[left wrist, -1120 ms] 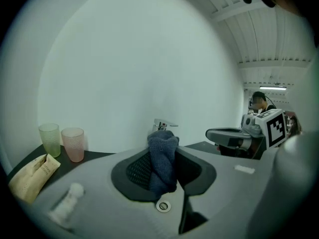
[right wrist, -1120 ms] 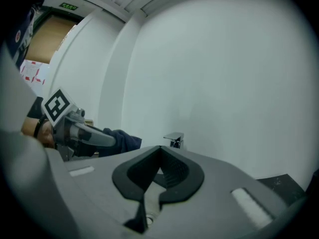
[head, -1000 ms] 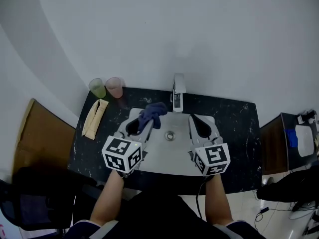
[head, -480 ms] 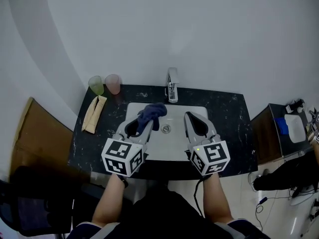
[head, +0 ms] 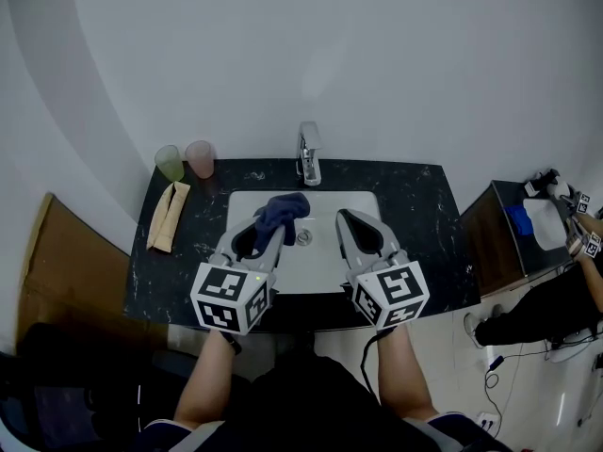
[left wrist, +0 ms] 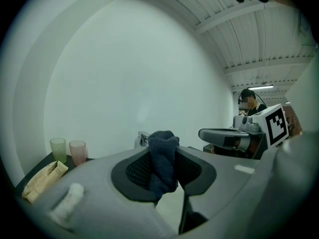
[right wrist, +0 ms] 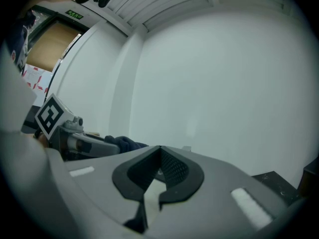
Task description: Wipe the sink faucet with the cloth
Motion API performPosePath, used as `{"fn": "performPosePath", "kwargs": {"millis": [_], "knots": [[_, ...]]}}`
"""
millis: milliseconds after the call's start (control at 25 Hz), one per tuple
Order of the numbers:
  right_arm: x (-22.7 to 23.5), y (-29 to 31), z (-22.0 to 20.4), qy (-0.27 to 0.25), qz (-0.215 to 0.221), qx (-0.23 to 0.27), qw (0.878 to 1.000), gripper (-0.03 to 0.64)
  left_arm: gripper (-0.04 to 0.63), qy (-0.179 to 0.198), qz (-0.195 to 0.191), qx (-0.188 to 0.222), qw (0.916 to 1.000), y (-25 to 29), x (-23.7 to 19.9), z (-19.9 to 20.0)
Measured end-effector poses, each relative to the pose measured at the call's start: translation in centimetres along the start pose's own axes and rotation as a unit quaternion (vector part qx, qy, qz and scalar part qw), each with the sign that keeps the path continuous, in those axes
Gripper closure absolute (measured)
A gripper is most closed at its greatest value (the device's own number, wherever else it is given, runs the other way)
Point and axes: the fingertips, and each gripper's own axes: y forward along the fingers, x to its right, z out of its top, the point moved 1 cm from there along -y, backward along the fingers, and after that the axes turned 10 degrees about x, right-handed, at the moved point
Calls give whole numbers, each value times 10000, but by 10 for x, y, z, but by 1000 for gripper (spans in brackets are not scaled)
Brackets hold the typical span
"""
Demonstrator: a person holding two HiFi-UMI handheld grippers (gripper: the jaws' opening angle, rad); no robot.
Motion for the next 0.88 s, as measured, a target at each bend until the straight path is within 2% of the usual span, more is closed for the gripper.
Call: {"fn": "performPosePath", "kwargs": {"millis": [880], "knots": [[6, -6, 6, 77, 155, 102, 9998, 613, 497, 60, -68, -69, 9999, 8, 13, -2]]}}
